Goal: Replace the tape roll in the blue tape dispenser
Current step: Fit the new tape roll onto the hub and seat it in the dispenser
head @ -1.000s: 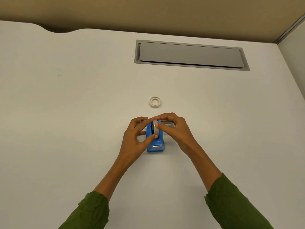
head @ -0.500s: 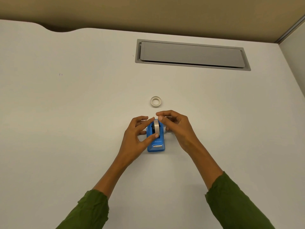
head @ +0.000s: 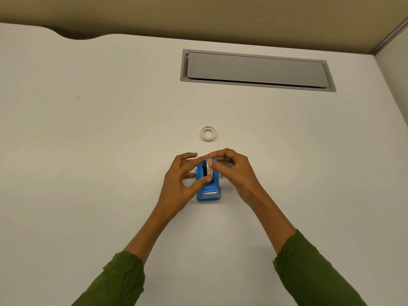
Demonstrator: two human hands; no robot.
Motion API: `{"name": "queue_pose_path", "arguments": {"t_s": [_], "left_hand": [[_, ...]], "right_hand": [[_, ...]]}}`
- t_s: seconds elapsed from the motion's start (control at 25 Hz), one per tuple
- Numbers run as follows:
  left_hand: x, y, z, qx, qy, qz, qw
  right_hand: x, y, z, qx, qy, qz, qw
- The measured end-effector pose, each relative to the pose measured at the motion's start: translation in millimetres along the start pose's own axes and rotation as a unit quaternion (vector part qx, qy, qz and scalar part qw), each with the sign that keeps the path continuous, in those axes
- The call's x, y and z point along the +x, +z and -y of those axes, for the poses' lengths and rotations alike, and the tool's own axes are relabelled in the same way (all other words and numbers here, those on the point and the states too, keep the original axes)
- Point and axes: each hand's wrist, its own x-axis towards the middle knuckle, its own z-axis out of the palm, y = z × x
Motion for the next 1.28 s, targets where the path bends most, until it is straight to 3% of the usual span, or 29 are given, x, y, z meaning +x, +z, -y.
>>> {"name": "queue_pose_path", "arguments": {"t_s": [0.2, 0.4, 0.56, 0.72, 1.12, 1.28], "left_hand": [[0, 0, 0, 0.002, -0.003, 0.004, 1.0], [0, 1, 1, 0.001, -0.003, 0.009, 1.0], [2, 1, 1, 0.004, -0.003, 0.014, 1.0], [3, 1, 2, 0.005, -0.01, 0.011, 1.0], [4, 1, 3, 0.0, -0.005, 0.011, 1.0], [0, -3, 3, 0.007, 0.006, 0.046, 0.999]], "right_hand": [[3, 1, 4, 0.02, 0.021, -0.014, 0.999], [-4, -7, 6, -0.079, -0.088, -0.03, 0.992], [-8, -18, 7, -0.27, -0.222, 0.0, 0.937], [-11, -16, 12, -0.338, -0.294, -0.016, 0.894], [-18, -7, 23, -0.41, -0.341, -0.022, 0.846], [-21, -2, 20, -0.435, -0.343, -0.044, 0.831]]}}
